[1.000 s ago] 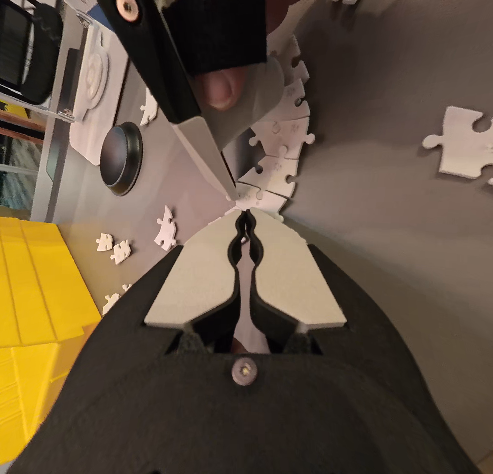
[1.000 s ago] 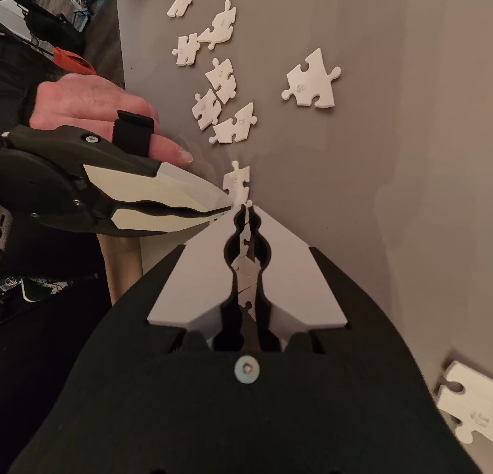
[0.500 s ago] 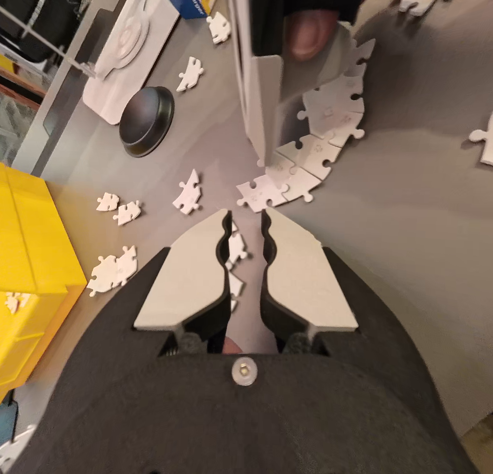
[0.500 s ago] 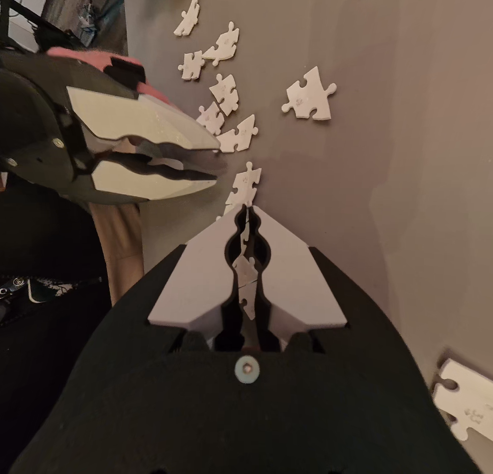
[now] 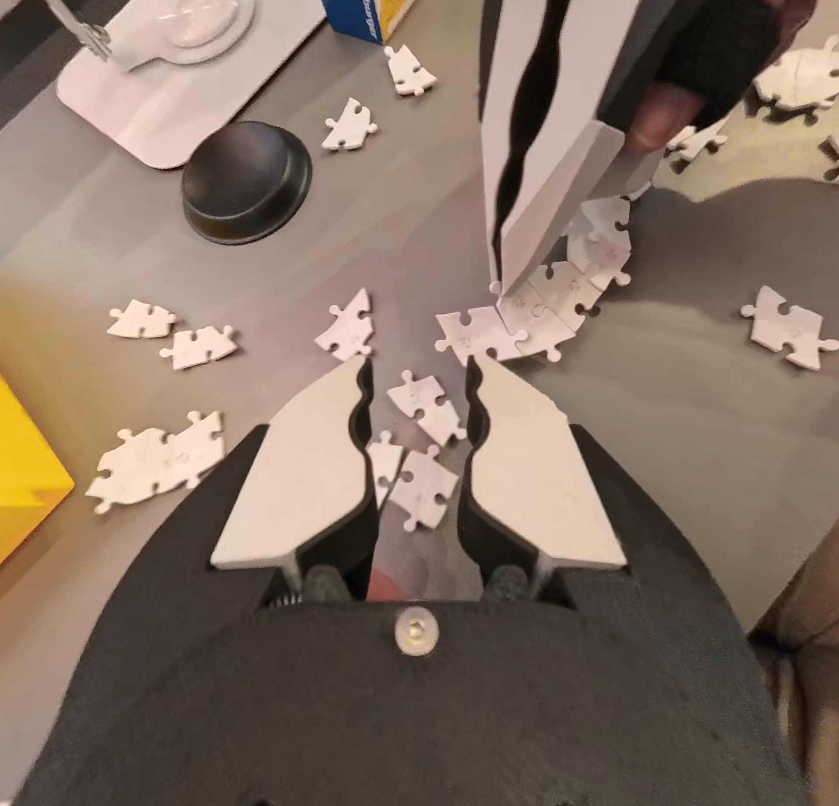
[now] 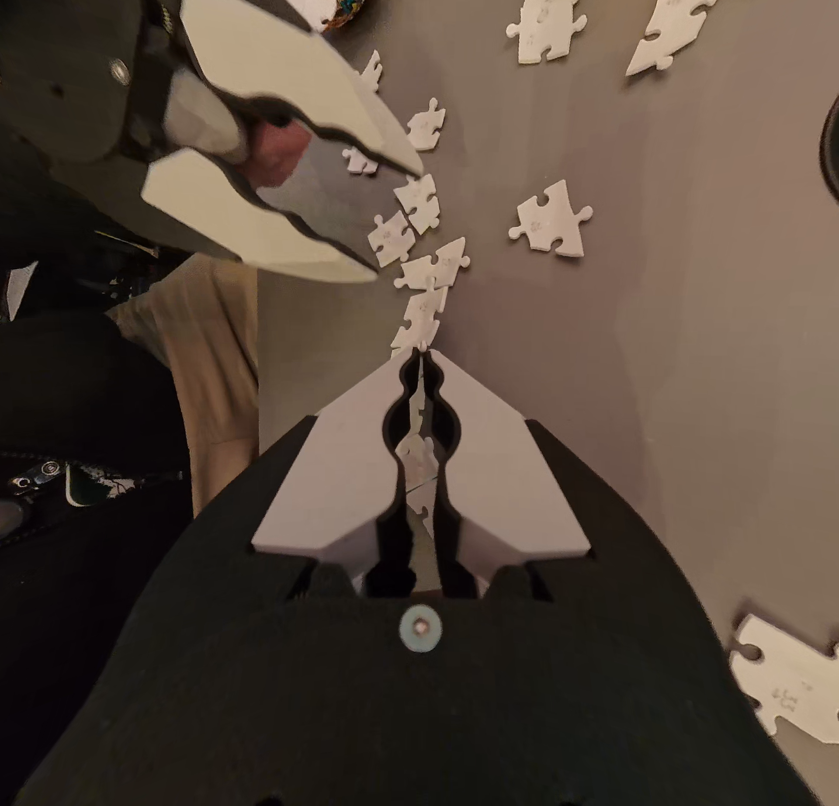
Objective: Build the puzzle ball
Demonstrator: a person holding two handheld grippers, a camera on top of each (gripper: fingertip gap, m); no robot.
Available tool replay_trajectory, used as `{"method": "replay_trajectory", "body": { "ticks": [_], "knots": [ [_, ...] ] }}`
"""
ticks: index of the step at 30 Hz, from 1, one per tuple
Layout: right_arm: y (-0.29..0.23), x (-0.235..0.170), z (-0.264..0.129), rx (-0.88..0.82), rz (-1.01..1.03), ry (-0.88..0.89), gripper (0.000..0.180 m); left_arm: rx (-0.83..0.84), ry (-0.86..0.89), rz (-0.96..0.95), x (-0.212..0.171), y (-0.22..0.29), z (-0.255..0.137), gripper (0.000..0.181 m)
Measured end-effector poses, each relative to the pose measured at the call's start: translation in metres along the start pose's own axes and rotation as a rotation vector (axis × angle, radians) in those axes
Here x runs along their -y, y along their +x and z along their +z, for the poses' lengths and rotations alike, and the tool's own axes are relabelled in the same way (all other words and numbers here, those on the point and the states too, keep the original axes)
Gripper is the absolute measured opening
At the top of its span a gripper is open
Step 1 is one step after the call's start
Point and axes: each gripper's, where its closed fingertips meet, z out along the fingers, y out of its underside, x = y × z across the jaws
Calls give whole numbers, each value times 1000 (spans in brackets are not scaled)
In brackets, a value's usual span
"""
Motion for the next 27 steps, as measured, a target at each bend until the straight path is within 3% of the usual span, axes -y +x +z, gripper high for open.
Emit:
{"method": "replay_trajectory", "body": {
  "ticks": [3, 7, 13, 18, 27],
  "knots": [
    [-5, 4, -2, 1, -11, 12, 0, 43, 18, 9, 6, -20, -30, 42],
    [-12, 13, -8, 0, -26, 40, 0, 180, -4, -13, -6, -84, -102, 46],
    [-17, 26, -7, -4, -25, 65, 0, 338, -116, -88, -72, -174, -196, 56],
    [-25, 31, 0, -10, -23, 71, 0, 297, -215, -62, -110, -204, -202, 61],
    [-25, 35, 6, -17, 20, 97, 0, 54, -316, -61, -147, -207, -154, 58]
  ]
}}
